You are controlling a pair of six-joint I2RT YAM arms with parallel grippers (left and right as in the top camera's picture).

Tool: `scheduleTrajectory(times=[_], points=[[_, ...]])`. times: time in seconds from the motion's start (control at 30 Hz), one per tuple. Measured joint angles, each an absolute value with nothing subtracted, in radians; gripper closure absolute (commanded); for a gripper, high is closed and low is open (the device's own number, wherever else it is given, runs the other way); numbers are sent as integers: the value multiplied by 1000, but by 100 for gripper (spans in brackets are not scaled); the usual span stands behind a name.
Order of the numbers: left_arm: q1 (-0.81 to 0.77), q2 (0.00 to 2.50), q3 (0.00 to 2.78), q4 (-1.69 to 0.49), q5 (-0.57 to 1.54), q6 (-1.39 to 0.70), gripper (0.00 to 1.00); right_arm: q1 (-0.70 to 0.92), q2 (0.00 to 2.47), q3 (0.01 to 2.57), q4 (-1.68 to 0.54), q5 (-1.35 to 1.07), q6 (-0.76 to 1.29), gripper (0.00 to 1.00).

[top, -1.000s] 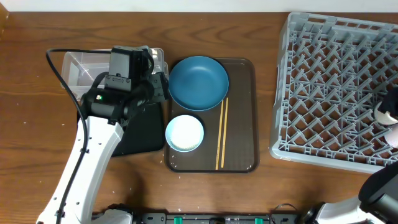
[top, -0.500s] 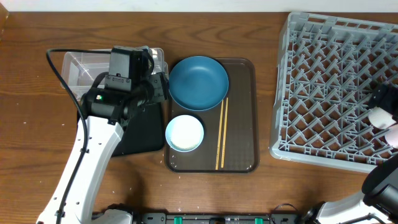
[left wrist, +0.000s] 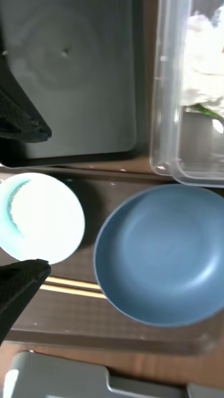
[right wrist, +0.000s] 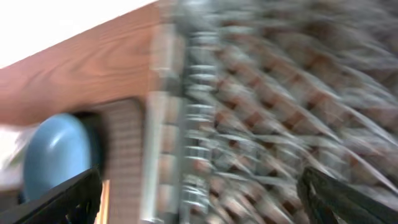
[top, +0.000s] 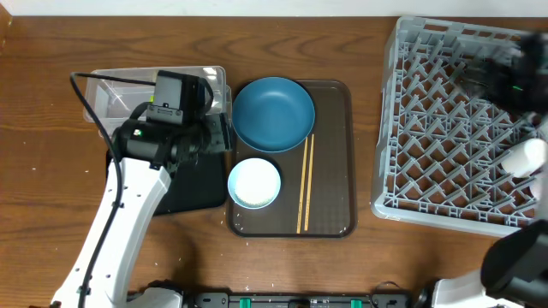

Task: Sort waste into correct bins and load items into the dishwasher rack
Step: 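Grasp the blue plate rim with the right gripper and lift it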

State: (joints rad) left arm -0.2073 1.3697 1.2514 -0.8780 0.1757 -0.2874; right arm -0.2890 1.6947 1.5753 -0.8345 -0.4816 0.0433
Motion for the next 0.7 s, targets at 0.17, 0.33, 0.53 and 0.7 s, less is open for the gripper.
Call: scheduleTrajectory(times=[0.17, 0.33, 0.53, 0.7], points=[[-207, 1407, 1251, -915, 176, -288, 37, -26, 1727, 1576, -757, -430, 42, 1], [-207, 1436, 1251, -920, 176, -287, 36, 188, 1851, 1576, -701, -334, 49, 9], [-207, 1446, 1251, -920, 176, -287, 37, 337, 2030, 1576, -670, -204, 125, 29], [-207, 1446, 1251, -921, 176, -287, 37, 393, 2120, 1576, -633, -139, 182, 62]])
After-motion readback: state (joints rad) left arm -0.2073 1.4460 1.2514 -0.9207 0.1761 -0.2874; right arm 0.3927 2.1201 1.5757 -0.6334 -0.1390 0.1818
